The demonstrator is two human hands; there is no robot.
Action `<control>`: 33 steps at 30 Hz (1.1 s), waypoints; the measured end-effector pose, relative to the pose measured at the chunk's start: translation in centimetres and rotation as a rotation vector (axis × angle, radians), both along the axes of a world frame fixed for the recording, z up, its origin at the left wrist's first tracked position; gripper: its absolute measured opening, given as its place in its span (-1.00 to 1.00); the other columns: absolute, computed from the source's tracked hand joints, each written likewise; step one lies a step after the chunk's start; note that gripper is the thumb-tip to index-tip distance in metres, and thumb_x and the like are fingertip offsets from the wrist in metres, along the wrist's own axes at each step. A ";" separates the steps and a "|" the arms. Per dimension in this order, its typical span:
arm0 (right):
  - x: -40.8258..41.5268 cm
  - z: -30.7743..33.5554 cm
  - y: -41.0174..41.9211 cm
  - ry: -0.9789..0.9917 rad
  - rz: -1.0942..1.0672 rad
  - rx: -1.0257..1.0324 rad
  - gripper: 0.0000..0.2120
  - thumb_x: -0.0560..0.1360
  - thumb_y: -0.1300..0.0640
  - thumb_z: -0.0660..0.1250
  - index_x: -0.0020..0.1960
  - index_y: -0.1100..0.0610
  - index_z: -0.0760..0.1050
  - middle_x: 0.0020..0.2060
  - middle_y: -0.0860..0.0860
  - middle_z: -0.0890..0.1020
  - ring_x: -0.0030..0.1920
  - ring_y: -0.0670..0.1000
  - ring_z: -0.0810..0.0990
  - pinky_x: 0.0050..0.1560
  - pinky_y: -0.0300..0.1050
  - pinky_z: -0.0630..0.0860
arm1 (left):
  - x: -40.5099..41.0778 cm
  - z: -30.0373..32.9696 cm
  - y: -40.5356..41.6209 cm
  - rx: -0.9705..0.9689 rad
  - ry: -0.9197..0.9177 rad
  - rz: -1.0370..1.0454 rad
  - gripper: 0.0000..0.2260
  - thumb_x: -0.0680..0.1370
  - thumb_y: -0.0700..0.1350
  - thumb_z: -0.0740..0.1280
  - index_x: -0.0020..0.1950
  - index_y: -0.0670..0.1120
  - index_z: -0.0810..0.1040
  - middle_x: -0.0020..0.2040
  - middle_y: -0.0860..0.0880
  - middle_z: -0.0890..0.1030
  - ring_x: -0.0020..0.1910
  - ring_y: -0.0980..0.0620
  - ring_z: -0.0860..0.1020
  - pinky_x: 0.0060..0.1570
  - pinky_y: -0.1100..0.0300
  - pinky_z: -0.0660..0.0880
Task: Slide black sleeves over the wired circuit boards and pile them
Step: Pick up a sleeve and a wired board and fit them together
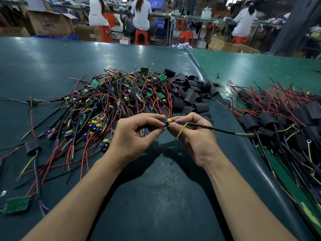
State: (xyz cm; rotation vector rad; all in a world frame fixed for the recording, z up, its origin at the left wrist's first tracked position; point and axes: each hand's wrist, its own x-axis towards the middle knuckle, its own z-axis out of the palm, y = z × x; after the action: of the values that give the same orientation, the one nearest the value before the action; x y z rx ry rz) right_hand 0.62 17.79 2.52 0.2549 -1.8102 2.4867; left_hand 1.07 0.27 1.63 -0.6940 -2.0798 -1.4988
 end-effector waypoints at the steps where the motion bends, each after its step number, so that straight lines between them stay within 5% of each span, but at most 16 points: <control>1: -0.1 0.1 0.3 0.009 0.008 0.026 -0.77 0.26 0.36 0.51 -0.35 0.05 0.60 -0.18 0.12 0.70 -0.08 0.11 0.68 -0.07 -0.11 0.60 | 0.0 0.0 0.0 -0.013 0.001 -0.011 -0.88 0.43 -0.32 0.51 -0.05 -0.22 0.69 0.04 -0.07 0.69 0.04 0.06 0.68 0.07 0.07 0.62; 6: -0.1 0.3 0.5 0.100 0.011 0.113 -0.64 0.32 0.50 0.46 -0.35 0.03 0.60 -0.18 0.06 0.70 -0.11 0.02 0.68 -0.08 -0.18 0.58 | -0.1 0.2 -0.4 -0.057 -0.060 0.050 -0.61 0.38 -0.07 0.56 0.17 -0.07 0.61 0.04 0.04 0.68 0.05 0.15 0.65 0.14 0.25 0.55; 11: 0.1 0.3 0.3 0.107 0.037 0.069 -0.67 0.31 0.48 0.46 -0.35 0.05 0.60 -0.16 0.07 0.70 -0.10 0.04 0.67 -0.07 -0.15 0.59 | 0.0 0.4 -0.7 -0.124 -0.086 0.095 -0.74 0.35 0.07 0.52 -0.01 0.05 0.67 -0.17 0.27 0.66 -0.13 0.29 0.64 -0.06 0.45 0.50; 18: 0.3 -0.3 -0.4 0.114 -0.004 0.193 -0.79 0.38 0.39 0.49 -0.24 0.09 0.61 -0.28 0.03 0.69 -0.24 -0.03 0.67 -0.16 -0.23 0.58 | -0.1 0.5 -0.6 -0.269 0.048 0.132 -0.63 0.39 0.01 0.51 0.10 -0.20 0.69 -0.10 -0.05 0.67 -0.15 0.05 0.62 -0.06 0.21 0.55; 26: -0.1 -0.2 -0.3 0.033 0.101 -0.087 -0.84 0.20 0.34 0.51 -0.34 0.11 0.63 -0.17 0.10 0.71 -0.10 0.05 0.69 -0.04 -0.17 0.59 | -0.1 0.7 -1.0 -0.325 0.043 0.060 -0.43 0.35 0.09 0.53 0.26 -0.21 0.60 -0.02 -0.08 0.69 -0.10 0.07 0.62 -0.01 0.23 0.54; 29: -0.2 -0.2 -0.2 0.021 0.106 -0.126 -0.82 0.23 0.38 0.46 -0.35 0.11 0.62 -0.18 0.11 0.71 -0.10 0.05 0.69 -0.02 -0.14 0.59 | -0.3 0.4 -1.1 -0.376 0.080 0.099 -0.54 0.42 -0.03 0.52 0.25 -0.20 0.61 -0.03 -0.10 0.71 -0.10 -0.06 0.66 -0.04 0.03 0.58; 33: -0.2 0.0 -0.3 0.064 0.105 -0.082 -0.81 0.22 0.38 0.47 -0.35 0.10 0.62 -0.16 0.09 0.70 -0.07 0.05 0.68 0.02 -0.13 0.58 | -0.3 0.2 -0.8 -0.322 0.057 0.117 -0.61 0.44 -0.15 0.50 0.25 -0.19 0.62 0.04 -0.08 0.70 -0.06 -0.06 0.67 -0.02 0.05 0.57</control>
State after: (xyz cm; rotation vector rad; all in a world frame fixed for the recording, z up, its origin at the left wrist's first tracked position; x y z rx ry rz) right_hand 0.46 17.54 2.47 0.4312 -1.7082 2.5831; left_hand 0.74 -0.54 1.83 -0.7072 -2.2996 -1.0793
